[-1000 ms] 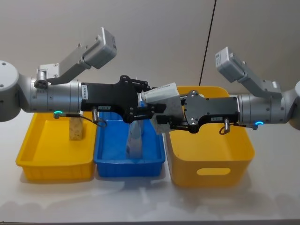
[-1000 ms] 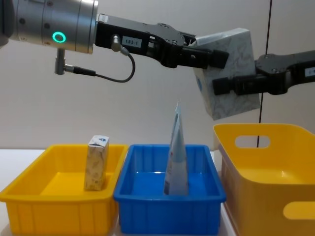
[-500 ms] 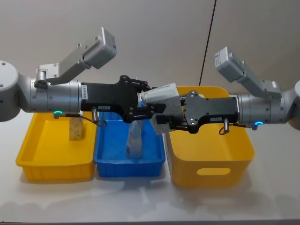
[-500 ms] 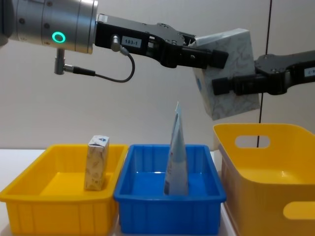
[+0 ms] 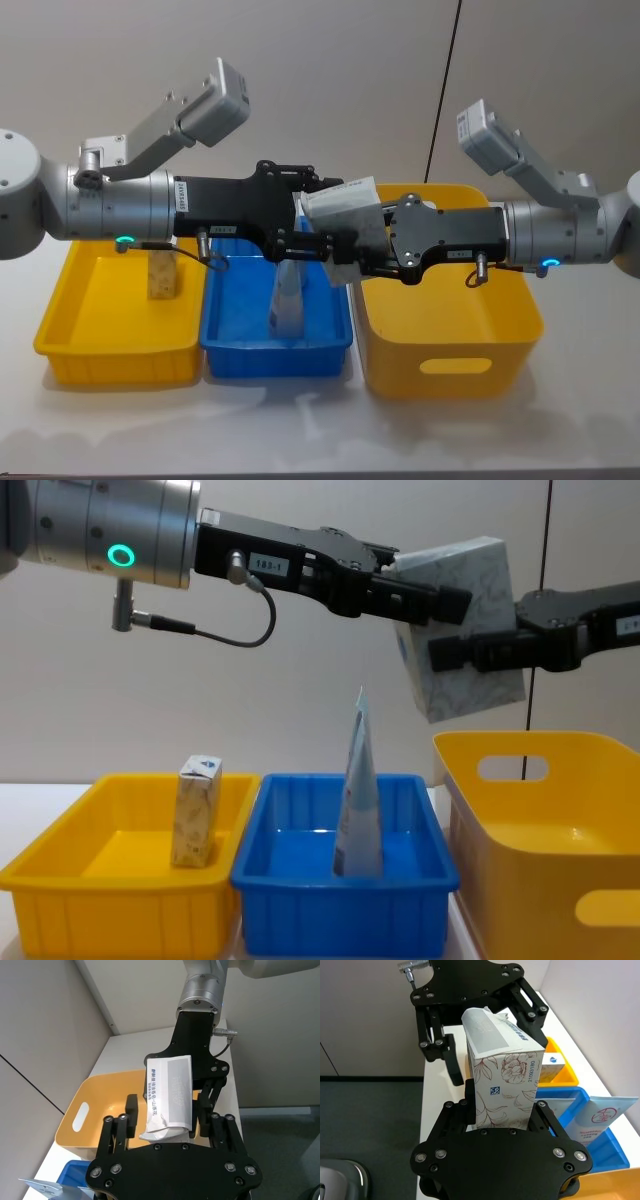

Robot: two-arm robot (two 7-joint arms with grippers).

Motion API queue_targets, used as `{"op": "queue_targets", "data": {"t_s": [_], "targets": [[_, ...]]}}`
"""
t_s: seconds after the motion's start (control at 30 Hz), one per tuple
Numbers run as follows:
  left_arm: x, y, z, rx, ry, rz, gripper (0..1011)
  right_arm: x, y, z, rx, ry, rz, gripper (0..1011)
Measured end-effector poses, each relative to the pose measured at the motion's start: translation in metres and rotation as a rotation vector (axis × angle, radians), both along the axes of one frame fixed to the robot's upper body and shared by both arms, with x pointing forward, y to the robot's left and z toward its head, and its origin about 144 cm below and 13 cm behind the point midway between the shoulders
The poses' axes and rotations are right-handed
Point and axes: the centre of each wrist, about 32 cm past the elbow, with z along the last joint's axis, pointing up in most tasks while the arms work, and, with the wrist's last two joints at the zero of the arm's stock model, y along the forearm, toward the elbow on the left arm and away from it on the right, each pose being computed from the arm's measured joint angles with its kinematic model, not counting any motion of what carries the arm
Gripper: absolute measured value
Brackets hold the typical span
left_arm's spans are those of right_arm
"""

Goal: Bimanual collaborative sorting of washing and personal care products

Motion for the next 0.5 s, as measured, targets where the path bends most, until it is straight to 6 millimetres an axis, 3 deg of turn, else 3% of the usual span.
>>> {"op": "queue_targets", "data": {"t_s": [0.33,0.5], "targets": [[-0.0002,0.0005,0.0002,0.0,-0.001,0.002,958,-0.0008,0.0008,-0.0026,0.015,-0.009,-0.004,353],[-0.0019,0.0018,-0.0007,-0.005,0.001,0.016,1001,-0.0024,-0.0005,-0.004,0.025,-0.02,-0.026,353]]}}
